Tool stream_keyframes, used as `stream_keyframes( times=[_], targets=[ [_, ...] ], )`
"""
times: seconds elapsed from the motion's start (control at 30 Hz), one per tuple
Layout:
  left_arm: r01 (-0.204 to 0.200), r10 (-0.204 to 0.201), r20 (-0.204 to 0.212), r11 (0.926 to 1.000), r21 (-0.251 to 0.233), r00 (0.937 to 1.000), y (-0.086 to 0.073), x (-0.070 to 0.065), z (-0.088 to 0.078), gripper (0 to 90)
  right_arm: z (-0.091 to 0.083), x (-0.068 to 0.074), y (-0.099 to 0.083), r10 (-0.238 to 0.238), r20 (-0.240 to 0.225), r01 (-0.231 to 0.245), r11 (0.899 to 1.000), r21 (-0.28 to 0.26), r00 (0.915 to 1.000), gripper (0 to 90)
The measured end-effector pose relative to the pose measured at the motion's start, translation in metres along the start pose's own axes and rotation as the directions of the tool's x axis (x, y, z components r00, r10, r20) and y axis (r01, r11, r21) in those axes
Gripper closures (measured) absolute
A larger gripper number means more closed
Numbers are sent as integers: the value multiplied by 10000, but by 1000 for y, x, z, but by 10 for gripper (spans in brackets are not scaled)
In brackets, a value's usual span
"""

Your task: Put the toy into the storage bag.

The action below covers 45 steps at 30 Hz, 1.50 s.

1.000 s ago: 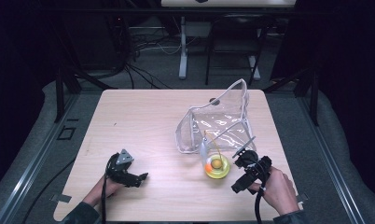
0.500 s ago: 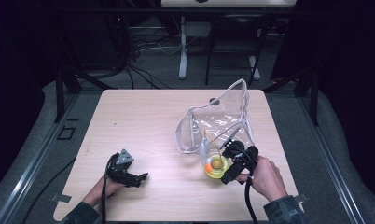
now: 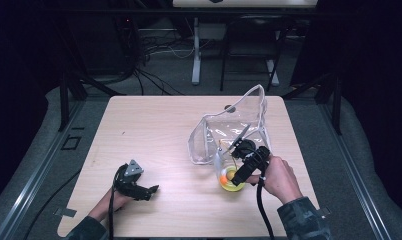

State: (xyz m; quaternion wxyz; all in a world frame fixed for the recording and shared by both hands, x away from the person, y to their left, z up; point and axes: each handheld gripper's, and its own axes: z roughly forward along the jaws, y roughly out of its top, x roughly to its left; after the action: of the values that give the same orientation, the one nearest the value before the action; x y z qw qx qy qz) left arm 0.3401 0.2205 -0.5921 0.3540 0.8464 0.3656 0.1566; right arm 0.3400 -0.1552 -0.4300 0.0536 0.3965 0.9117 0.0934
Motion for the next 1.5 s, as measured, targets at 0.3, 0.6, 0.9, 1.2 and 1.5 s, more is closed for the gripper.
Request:
stream_keyframes(
  times=[0.3,0.6,0.9,1.2,1.5],
  targets=[
    [-9,9,7,10000,4,10000,0,0,0,3,-15,5,22,-665,293,663,9978,78,9974,410],
    [48,-48,30,10000,-13,10000,0,0,0,3,-22,8,34,-1171,317,1150,9915,615,9926,683],
    [6,-6,9,10000,-6,10000,0,0,0,2,-24,8,40,-1282,241,1252,9870,1012,9915,871],
    [7,-7,12,10000,-5,10000,0,0,0,3,-31,0,44,-1210,272,1167,9851,1267,9923,877],
    [-2,2,25,10000,1,10000,0,0,0,2,-50,-7,44,-1088,362,1030,9855,1345,9934,877]
  ],
)
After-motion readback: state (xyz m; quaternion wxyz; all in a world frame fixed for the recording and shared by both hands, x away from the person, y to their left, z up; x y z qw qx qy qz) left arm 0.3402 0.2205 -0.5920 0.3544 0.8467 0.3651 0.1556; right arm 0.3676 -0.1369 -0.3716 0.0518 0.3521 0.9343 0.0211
